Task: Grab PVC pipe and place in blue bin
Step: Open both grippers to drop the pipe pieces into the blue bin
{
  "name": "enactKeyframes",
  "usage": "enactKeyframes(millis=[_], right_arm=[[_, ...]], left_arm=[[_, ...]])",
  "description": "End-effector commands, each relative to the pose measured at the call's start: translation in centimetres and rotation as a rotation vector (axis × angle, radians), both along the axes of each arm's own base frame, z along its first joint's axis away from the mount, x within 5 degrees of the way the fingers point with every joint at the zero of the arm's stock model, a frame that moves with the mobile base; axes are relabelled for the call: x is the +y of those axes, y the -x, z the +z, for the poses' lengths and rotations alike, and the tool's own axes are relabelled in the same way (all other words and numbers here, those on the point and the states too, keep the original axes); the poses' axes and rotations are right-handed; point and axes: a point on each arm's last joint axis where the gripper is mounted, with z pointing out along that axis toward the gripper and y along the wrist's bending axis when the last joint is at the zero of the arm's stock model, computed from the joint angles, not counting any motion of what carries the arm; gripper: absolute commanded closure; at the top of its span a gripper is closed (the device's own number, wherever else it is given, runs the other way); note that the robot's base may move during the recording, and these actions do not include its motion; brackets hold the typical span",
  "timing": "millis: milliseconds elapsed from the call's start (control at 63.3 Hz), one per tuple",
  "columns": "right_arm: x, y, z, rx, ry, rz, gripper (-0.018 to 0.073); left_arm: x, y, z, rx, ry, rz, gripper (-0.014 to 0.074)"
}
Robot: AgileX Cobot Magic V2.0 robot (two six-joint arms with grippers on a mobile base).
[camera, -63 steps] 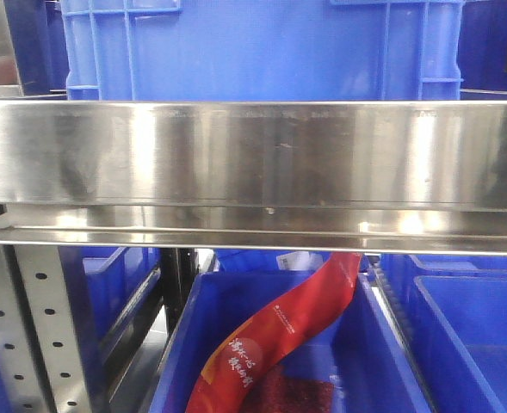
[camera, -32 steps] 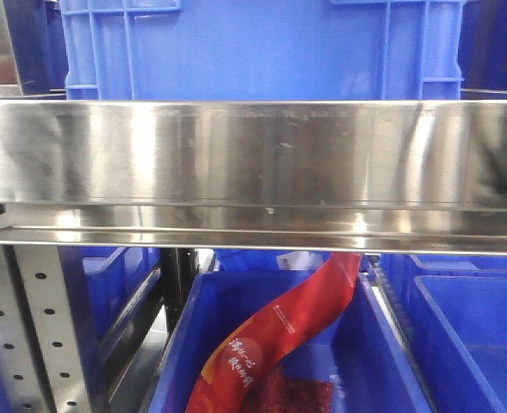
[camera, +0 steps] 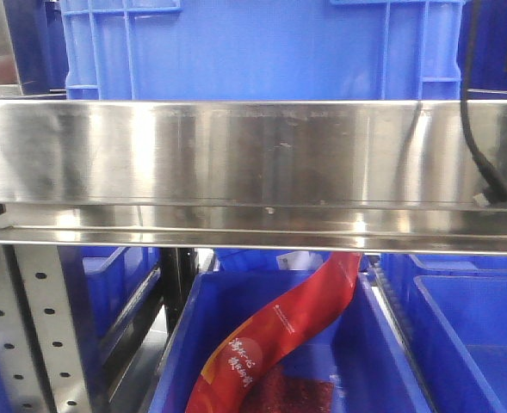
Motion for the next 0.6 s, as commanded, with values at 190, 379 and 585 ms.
enactKeyframes(millis=[190,379,585], right_arm=[[-0.6,1.5,1.3,0.032,0.023,-0.001,0.0462],[-0.8,1.9,1.8,0.021,0.018,-0.001,0.0714],[-1.0,2.2,2.0,0.012,0.018,-0.001,0.0728]], left_arm=[[0.2,1.4,1.8,-0.028,0.038,-0.008,0.0461],[0.5,2.0,2.4,-0.035,0.039,-0.009,0.0708],[0.8,2.7,2.5,0.013,0.056,-0.005,0.0708]])
